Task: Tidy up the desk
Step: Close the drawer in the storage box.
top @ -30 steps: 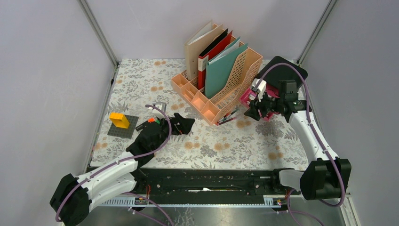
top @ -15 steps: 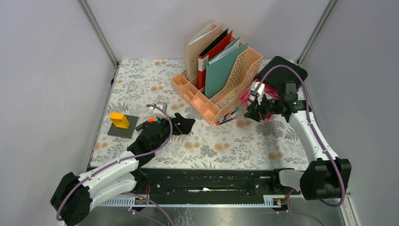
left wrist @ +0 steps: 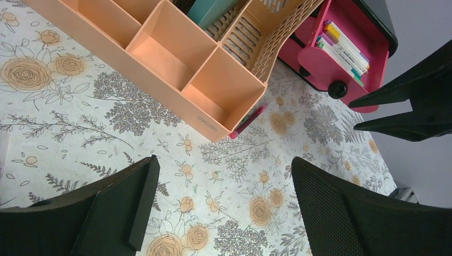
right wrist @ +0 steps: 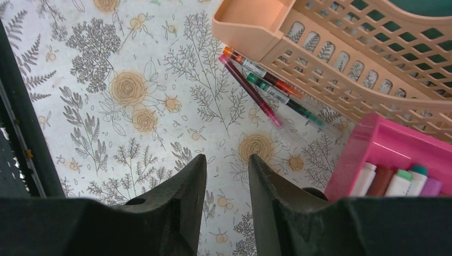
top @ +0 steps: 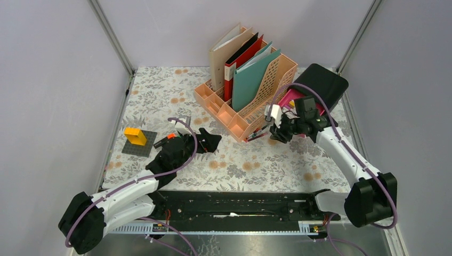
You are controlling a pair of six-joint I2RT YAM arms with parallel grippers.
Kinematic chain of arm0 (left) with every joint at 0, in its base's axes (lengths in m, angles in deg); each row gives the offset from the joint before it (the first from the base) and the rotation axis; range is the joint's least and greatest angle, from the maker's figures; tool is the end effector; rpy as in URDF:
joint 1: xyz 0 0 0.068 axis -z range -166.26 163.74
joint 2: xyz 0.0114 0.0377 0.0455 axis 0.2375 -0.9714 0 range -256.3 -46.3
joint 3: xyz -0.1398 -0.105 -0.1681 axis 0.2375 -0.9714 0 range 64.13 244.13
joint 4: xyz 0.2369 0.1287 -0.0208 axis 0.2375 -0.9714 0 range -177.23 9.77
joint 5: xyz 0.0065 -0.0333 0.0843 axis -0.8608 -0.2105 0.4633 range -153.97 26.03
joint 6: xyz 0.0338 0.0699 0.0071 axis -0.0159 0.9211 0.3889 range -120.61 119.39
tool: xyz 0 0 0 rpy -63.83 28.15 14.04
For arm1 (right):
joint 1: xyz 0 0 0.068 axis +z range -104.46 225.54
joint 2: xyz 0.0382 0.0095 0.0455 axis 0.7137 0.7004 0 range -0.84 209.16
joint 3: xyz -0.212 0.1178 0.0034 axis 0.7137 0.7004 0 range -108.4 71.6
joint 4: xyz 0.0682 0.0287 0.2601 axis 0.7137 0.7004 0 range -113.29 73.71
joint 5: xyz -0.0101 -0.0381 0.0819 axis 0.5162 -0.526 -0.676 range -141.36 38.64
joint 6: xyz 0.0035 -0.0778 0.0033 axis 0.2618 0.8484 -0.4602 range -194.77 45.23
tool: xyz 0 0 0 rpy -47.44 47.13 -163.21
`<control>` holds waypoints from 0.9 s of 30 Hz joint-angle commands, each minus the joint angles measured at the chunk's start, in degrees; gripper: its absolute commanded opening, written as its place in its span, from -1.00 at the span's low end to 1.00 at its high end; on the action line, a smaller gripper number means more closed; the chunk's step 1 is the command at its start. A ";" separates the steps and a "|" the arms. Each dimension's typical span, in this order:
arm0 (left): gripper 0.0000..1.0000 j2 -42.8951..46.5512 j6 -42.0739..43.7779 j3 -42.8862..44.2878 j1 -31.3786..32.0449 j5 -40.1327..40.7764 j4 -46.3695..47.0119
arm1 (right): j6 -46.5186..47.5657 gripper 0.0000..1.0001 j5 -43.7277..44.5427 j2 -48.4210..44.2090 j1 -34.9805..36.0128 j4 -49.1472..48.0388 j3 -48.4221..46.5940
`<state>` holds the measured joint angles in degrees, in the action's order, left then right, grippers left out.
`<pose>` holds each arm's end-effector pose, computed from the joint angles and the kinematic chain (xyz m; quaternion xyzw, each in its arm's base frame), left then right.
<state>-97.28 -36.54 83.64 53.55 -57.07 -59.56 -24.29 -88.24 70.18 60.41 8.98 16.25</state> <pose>0.2046 -0.1601 0.1863 -0.0123 0.7700 -0.3540 0.5307 0.2708 0.1133 0.2280 -0.5736 0.6840 0.1770 0.4144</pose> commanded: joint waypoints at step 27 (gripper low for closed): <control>0.97 -0.33 -0.38 0.97 -0.66 0.06 3.15 | 2.00 0.99 55.25 13.93 13.05 -7.94 -1.02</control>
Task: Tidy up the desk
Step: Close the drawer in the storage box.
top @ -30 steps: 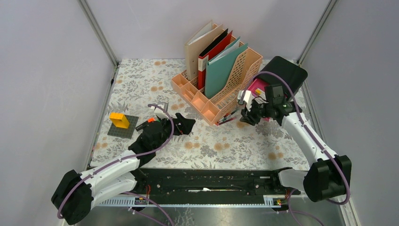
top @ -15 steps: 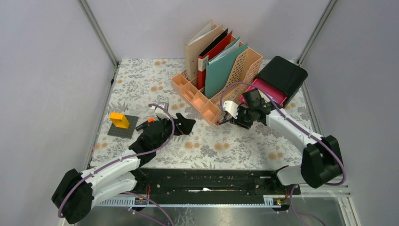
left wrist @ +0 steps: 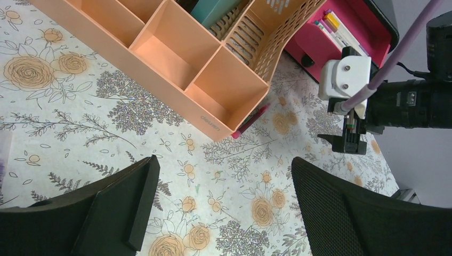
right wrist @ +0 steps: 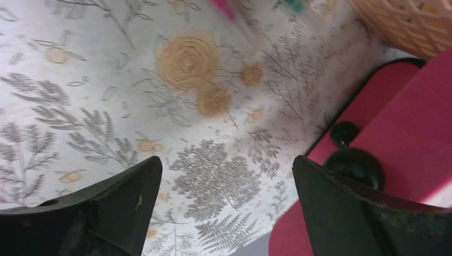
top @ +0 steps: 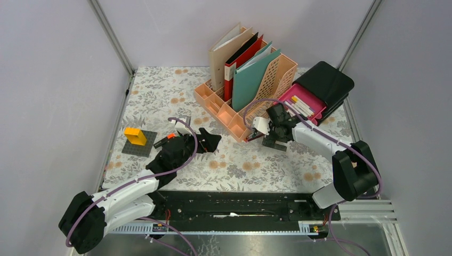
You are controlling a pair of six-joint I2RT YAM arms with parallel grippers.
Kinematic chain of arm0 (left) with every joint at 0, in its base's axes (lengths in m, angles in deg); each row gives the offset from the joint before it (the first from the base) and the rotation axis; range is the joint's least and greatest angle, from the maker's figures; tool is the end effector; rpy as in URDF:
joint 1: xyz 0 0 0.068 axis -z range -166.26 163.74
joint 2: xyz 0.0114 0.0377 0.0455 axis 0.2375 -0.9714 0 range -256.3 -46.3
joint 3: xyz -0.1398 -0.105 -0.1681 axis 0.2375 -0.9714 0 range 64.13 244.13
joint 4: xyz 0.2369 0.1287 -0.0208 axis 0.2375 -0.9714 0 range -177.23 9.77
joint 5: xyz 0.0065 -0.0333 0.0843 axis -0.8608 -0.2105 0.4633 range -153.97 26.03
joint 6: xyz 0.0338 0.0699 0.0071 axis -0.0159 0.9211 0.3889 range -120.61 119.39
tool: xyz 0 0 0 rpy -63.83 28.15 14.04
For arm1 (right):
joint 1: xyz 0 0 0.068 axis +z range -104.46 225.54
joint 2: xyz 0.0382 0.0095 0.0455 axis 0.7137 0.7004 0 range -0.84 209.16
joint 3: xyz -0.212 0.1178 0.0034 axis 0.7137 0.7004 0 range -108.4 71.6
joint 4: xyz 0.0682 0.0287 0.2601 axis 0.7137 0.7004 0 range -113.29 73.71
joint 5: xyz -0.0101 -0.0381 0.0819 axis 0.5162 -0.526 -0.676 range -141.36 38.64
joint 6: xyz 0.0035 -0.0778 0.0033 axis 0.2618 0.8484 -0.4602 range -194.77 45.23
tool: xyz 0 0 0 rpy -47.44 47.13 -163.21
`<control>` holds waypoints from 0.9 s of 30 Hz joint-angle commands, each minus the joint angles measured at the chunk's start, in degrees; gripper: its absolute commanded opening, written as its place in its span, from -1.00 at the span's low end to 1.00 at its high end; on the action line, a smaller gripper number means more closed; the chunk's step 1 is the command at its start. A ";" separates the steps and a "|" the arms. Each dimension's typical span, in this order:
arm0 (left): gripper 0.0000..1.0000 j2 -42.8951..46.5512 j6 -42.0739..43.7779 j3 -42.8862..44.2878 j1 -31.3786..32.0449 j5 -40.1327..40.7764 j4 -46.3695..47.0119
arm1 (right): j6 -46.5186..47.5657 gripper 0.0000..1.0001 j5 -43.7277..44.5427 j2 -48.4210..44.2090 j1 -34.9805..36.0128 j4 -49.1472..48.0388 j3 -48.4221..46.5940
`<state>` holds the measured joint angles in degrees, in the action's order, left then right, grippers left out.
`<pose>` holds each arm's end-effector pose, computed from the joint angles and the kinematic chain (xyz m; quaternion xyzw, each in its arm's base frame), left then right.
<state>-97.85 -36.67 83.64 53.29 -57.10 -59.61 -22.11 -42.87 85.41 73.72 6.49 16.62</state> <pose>0.2059 -0.1596 0.1837 -0.0144 0.7734 -0.3508 0.5278 0.2877 0.1431 0.1424 -0.6121 0.7471 -0.1229 0.2284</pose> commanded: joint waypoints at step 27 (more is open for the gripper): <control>0.97 -0.57 -0.06 1.92 -0.69 -0.71 3.46 | -5.06 0.99 7.10 -8.82 -6.54 -8.34 -4.70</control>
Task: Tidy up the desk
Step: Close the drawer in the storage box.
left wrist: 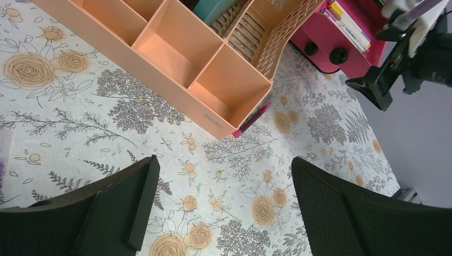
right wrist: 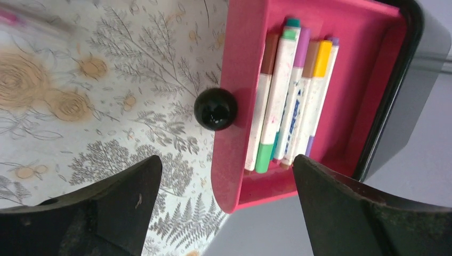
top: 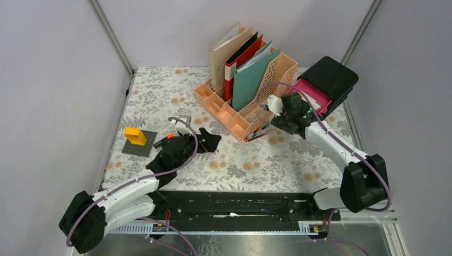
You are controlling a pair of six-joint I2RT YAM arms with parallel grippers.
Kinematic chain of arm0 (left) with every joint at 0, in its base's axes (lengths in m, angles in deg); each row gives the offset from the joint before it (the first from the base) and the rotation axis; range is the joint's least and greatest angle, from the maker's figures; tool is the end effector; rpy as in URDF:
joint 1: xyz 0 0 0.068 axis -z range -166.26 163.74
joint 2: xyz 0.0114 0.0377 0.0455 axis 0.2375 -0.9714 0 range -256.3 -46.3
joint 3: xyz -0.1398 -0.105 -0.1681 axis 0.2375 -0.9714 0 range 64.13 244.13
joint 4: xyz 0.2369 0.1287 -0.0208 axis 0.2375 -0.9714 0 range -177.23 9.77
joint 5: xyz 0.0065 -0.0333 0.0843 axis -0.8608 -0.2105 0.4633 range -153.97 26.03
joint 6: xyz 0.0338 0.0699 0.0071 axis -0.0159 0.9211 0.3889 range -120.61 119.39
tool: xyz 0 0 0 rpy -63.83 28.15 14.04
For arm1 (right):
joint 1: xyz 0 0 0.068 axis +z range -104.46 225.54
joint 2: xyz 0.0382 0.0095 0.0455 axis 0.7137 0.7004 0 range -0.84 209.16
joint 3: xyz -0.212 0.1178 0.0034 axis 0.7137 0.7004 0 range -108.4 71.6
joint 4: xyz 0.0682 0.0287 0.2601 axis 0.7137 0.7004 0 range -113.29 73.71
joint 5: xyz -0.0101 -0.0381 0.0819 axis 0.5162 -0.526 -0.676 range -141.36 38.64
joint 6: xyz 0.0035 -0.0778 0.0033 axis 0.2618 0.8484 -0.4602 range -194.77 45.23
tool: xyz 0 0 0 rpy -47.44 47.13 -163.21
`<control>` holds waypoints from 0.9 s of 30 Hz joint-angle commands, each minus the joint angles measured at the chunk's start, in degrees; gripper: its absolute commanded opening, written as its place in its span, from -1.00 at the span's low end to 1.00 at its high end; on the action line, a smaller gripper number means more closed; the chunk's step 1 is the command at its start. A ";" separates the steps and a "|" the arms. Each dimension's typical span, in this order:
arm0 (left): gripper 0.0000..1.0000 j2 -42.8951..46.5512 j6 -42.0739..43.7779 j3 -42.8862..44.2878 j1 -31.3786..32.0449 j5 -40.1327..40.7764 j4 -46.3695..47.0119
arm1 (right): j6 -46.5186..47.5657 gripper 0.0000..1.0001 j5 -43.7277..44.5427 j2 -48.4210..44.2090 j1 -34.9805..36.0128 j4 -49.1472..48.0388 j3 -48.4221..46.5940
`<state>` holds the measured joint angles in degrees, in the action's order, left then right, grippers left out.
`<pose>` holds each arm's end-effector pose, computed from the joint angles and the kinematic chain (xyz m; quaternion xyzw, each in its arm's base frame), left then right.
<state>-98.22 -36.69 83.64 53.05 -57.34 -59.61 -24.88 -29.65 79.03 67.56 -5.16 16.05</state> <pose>0.2067 -0.1593 0.1822 -0.0146 0.7754 -0.3495 0.5257 0.3207 0.1032 0.2006 -0.4663 0.7721 -0.2626 0.3428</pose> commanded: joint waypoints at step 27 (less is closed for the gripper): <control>0.97 -3.02 -0.79 1.35 -1.35 -3.09 7.05 | 16.31 -0.69 6.32 1.83 -1.11 -55.95 31.50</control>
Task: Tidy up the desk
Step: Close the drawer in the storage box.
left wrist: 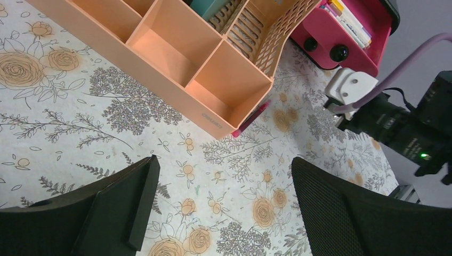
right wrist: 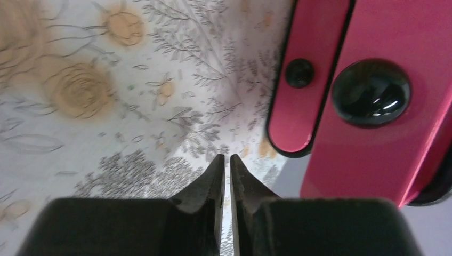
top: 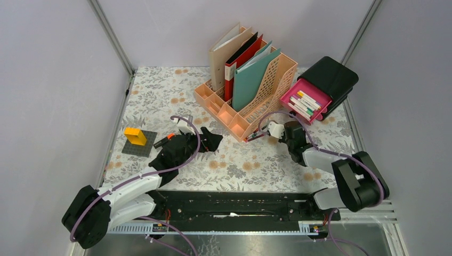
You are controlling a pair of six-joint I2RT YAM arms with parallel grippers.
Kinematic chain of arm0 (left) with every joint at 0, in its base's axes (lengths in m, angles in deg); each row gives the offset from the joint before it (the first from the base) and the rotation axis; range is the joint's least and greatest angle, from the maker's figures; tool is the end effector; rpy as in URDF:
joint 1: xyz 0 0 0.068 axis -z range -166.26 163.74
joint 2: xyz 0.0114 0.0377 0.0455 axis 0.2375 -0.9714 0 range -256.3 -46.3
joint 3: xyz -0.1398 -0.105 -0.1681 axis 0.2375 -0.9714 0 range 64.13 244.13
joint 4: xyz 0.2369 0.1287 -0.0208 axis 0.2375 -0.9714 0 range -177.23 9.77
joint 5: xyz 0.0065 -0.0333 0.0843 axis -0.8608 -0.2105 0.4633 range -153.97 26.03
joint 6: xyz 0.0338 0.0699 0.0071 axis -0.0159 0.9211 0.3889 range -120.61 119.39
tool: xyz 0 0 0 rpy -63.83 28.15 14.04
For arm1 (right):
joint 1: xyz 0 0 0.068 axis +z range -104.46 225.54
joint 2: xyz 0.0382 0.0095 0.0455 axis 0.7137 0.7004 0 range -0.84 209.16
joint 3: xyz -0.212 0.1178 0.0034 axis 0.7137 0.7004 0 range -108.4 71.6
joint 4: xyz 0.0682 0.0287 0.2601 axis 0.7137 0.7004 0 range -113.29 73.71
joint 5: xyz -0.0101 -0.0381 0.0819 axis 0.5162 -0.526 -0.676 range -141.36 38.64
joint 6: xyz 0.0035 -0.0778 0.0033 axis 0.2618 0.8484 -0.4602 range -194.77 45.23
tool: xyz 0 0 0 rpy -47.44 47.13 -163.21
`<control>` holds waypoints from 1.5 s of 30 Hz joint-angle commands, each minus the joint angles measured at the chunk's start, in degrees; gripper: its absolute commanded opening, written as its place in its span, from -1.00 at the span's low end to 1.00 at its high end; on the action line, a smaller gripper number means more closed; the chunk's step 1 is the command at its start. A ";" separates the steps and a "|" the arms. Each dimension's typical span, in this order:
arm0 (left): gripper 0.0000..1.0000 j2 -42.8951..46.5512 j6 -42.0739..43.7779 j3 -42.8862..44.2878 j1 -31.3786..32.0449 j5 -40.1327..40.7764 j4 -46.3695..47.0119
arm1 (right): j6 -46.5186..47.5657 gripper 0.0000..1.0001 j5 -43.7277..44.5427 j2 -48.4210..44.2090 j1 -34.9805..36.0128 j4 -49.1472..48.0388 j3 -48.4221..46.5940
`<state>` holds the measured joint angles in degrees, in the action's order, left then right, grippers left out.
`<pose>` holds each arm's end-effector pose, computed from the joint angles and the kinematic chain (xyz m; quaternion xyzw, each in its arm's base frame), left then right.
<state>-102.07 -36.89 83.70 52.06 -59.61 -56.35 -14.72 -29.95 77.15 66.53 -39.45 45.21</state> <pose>0.2128 -0.1617 0.1739 -0.0100 0.7787 -0.3562 0.5164 0.2771 0.0803 0.0999 -0.5027 0.7192 -0.3062 0.3692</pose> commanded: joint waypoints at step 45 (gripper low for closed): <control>0.97 4.90 0.09 -0.49 -1.60 0.36 1.26 | -15.59 0.49 -26.25 12.26 -22.36 33.10 -43.25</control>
<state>-97.72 -37.08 83.57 50.86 -59.61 -57.51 -26.04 -49.21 89.41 44.78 -12.55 5.98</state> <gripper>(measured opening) 0.987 0.727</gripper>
